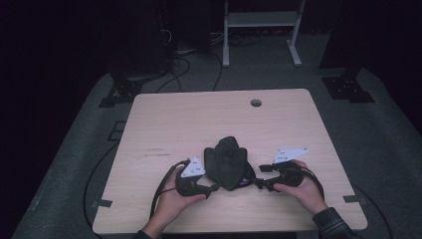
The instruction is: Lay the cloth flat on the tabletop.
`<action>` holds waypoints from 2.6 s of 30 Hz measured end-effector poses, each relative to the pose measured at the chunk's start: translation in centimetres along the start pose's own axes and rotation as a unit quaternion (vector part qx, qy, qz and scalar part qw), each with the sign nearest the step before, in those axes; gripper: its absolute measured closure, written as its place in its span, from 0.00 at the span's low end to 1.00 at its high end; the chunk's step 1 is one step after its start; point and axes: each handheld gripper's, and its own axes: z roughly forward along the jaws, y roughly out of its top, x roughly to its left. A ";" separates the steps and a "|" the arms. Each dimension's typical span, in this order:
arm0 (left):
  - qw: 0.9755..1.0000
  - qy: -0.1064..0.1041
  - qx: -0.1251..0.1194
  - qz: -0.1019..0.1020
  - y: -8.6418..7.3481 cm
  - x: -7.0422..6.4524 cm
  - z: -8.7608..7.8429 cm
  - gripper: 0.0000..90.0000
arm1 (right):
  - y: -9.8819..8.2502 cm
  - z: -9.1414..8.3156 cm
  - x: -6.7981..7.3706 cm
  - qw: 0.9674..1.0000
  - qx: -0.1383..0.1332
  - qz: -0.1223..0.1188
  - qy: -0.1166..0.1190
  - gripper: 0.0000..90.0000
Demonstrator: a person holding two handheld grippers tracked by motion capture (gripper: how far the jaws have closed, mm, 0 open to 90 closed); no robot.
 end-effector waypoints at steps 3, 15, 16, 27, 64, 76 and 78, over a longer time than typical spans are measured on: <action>1.000 0.002 0.000 0.001 0.5 0.2 0.7 0.42 | 0.1 0.1 0.2 1.000 0.001 -0.004 0.002 0.40; 1.000 0.006 0.020 -0.011 1.6 1.3 2.6 0.76 | 0.9 1.8 1.2 0.999 0.015 -0.042 0.005 0.62; 1.000 0.003 0.023 -0.015 1.7 1.4 2.6 0.76 | 0.9 1.8 1.2 0.999 0.015 -0.042 0.005 0.62; 0.999 0.003 -0.004 -0.032 3.0 2.4 -0.1 0.89 | 2.0 1.4 1.2 0.999 0.019 -0.043 0.001 0.95; 0.995 0.044 -0.004 -0.092 3.2 7.8 0.0 0.44 | 3.9 0.9 0.2 0.998 -0.023 -0.036 -0.038 0.95; 0.993 0.001 0.045 -0.105 2.7 9.1 4.1 0.52 | 4.8 0.2 1.3 0.998 -0.057 -0.040 -0.005 0.95; 0.994 -0.011 0.042 -0.103 2.6 9.1 4.0 0.65 | 5.1 0.1 1.4 0.997 -0.064 -0.036 0.008 0.95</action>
